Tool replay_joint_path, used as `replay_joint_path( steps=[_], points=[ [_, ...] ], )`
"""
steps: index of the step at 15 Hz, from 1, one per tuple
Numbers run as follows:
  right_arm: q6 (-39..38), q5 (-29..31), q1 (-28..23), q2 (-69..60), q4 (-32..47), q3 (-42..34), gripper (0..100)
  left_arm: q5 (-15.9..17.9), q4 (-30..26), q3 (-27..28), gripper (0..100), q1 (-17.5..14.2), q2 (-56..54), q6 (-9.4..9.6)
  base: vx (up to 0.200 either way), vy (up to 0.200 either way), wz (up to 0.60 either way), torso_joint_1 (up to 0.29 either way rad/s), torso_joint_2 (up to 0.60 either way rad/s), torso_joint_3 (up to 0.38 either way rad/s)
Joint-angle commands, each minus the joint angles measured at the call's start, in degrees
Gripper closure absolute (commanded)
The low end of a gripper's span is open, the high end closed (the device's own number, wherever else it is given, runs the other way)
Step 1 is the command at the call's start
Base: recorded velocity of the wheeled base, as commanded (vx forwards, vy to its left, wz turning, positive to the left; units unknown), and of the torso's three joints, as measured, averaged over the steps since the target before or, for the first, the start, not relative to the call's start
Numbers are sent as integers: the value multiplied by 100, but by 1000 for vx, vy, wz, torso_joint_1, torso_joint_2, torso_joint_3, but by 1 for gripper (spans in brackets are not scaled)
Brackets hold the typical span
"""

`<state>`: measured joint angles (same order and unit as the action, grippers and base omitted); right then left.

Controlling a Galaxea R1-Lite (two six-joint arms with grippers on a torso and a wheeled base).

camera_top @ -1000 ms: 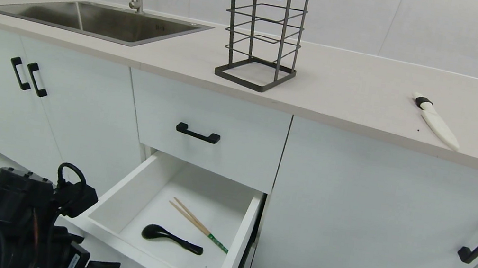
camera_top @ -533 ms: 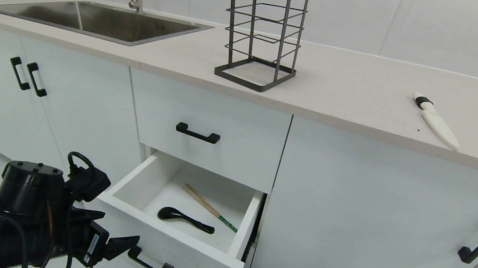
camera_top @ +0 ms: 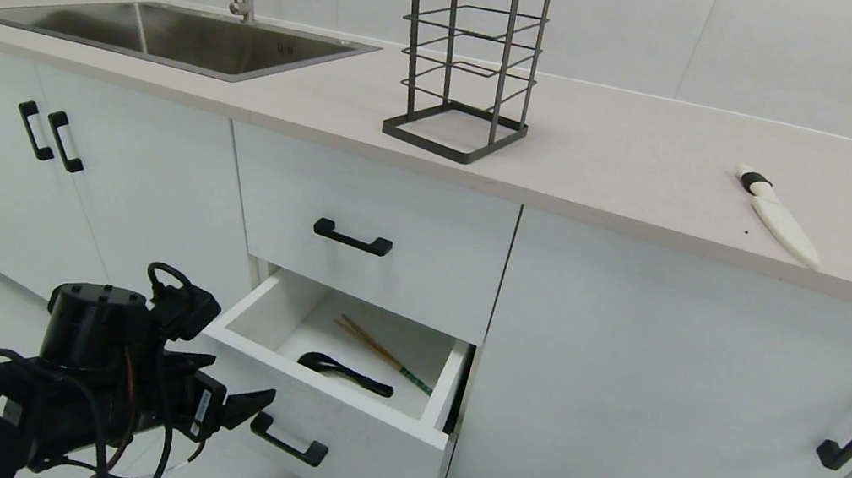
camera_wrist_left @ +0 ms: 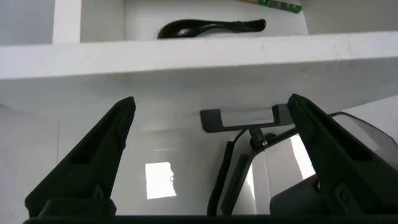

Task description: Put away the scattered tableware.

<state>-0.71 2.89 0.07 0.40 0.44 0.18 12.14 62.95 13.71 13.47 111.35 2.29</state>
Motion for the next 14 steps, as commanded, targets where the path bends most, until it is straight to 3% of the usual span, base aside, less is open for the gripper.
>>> replay_joint_path(
  steps=[1, 14],
  points=[
    [0, 1, 1, 13, 0, -1, 0, -1, 7, 123, 0, -2, 194, -18, 0, 0, 0, 0, 0, 0],
    [0, 1, 1, 13, 0, -1, 0, -1, 130, 1687, 0, -11, 1196, -106, 0, 0, 0, 0, 0, 0]
  ],
)
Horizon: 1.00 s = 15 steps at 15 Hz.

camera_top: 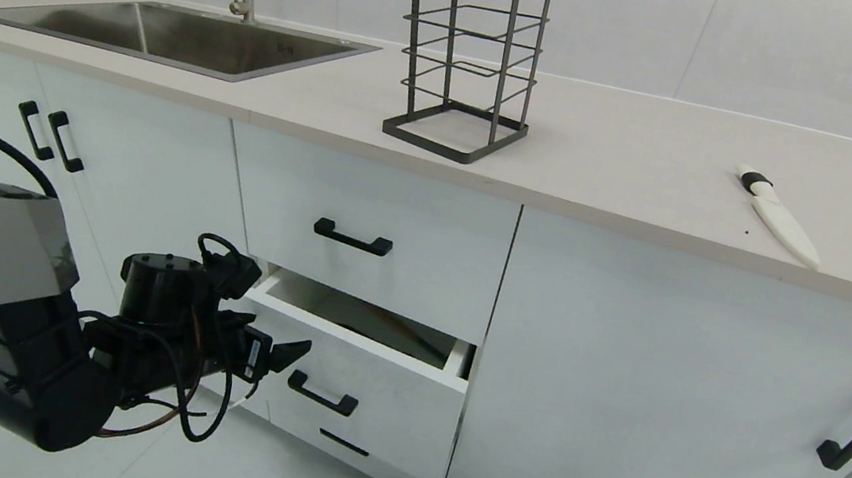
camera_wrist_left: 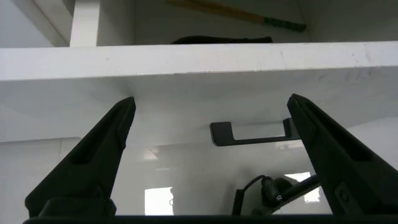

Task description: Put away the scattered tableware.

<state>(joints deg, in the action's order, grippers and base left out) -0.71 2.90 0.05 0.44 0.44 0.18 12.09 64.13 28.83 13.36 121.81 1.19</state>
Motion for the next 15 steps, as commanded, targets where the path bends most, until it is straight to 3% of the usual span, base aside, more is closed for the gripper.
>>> replay_joint_path(
  steps=[1, 10, 13, 15],
  points=[
    [0, 0, 4, 9, 0, -1, 0, 4, 11, 246, 0, 0, 185, 12, 0, 0, 0, 0, 0, 0],
    [0, 0, 4, 9, 0, -1, 0, 4, 213, 1063, 0, 17, 722, 4, 0, 0, 0, 0, 0, 0],
    [0, 0, 4, 9, 0, -1, 0, -5, 231, 1002, 0, 61, 704, 4, 0, 0, 0, 0, 0, 0],
    [0, 0, 4, 9, 0, -1, 0, -32, 468, 553, 0, 53, 388, 4, 0, 0, 0, 0, 0, 0]
  ],
)
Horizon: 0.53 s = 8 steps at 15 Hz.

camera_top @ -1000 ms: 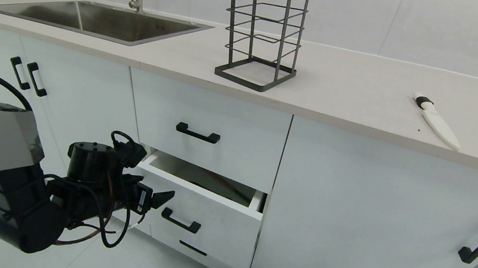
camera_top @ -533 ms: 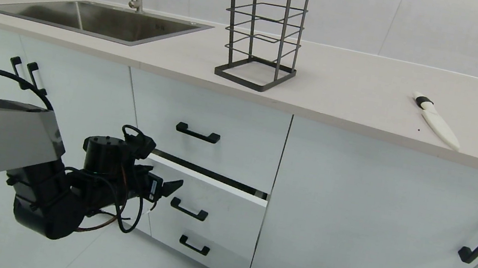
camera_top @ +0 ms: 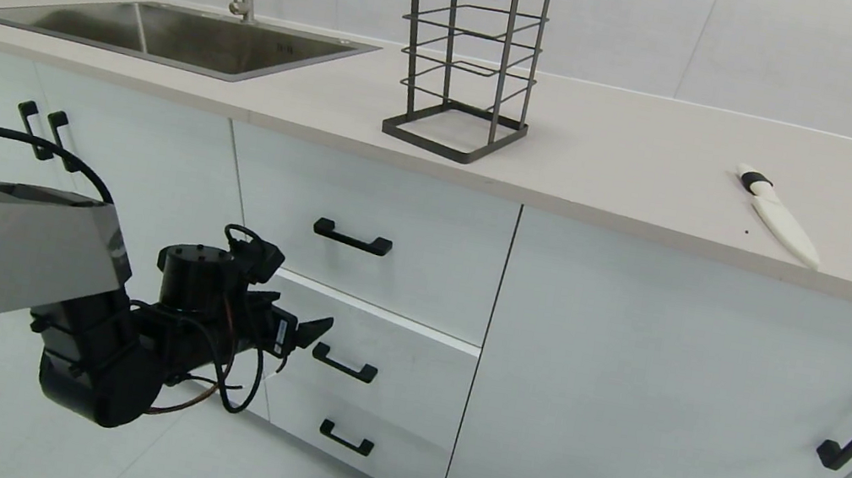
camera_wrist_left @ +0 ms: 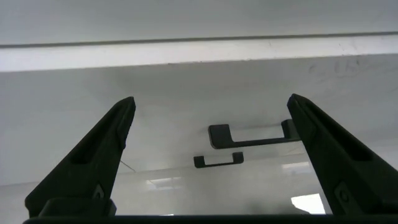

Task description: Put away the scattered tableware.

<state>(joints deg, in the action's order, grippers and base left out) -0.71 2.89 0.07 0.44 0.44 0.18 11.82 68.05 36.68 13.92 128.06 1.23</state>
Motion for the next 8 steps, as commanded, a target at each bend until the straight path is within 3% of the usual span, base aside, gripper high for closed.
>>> replay_joint_path(
  steps=[1, 6, 8],
  points=[
    [0, 1, 1, 9, 0, -1, 0, -5, 139, -610, 0, -21, -633, 9, 0, 0, 0, 0, 0, 0],
    [0, 1, 1, 9, 0, -1, 0, 22, 156, -2350, 0, -65, -2769, 17, 0, 0, 0, 0, 0, 0],
    [0, 1, 1, 9, 0, -1, 0, 22, 112, -3027, 0, -56, -4211, 9, 0, 0, 0, 0, 0, 0]
  ],
)
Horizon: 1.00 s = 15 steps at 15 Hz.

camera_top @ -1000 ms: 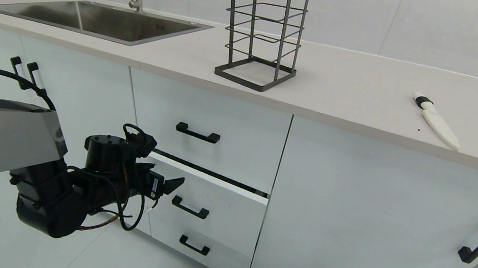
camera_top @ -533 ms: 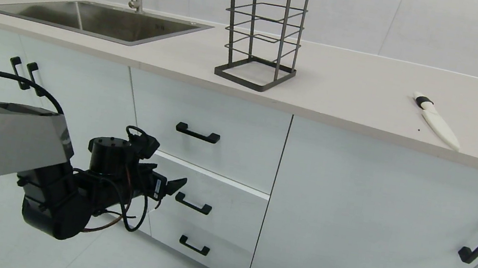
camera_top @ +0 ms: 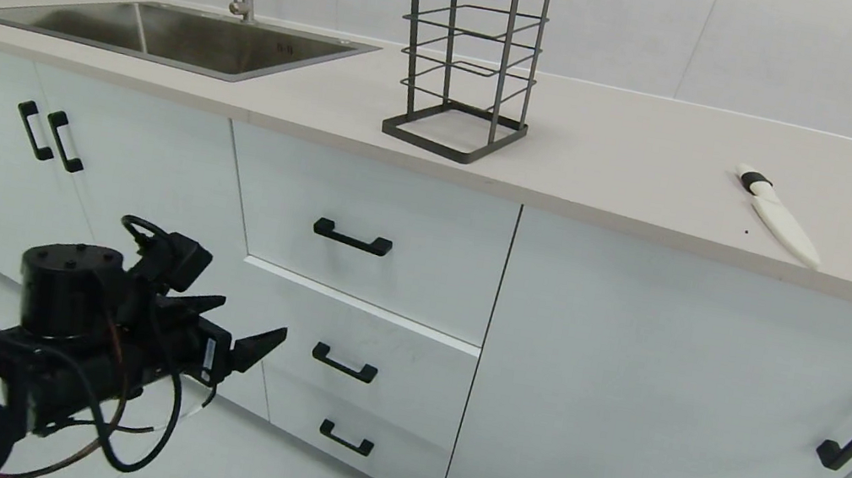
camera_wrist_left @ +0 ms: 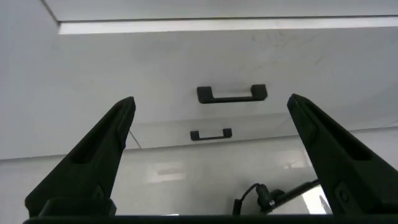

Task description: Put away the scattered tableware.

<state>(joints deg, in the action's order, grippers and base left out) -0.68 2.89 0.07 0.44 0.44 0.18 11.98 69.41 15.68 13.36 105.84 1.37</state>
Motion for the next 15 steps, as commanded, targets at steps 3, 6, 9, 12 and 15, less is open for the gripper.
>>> replay_joint_path(
  steps=[3, 6, 9, 12, 15],
  points=[
    [-2, 1, 1, 9, 0, -1, 0, 6, -402, -1445, 0, -18, -4124, 30, 0, 0, 0, 0, 0, 0],
    [-2, 1, 1, 9, 0, -1, 0, -12, -1589, -1515, 0, -27, -6110, 57, 0, 0, 0, 0, 0, 0],
    [-2, 1, 1, 9, 0, -1, 0, 6, -3171, -1506, 0, -264, -7736, 22, 0, 0, 0, 0, 0, 0],
    [-2, 1, 1, 9, 0, -1, 0, 6, -4577, -1374, 0, -651, -9142, 39, 0, 0, 0, 0, 0, 0],
    [-2, 1, 1, 9, 0, -1, 0, 6, -5184, -1524, 0, -747, -9890, 30, 0, 0, 0, 0, 0, 0]
  ],
)
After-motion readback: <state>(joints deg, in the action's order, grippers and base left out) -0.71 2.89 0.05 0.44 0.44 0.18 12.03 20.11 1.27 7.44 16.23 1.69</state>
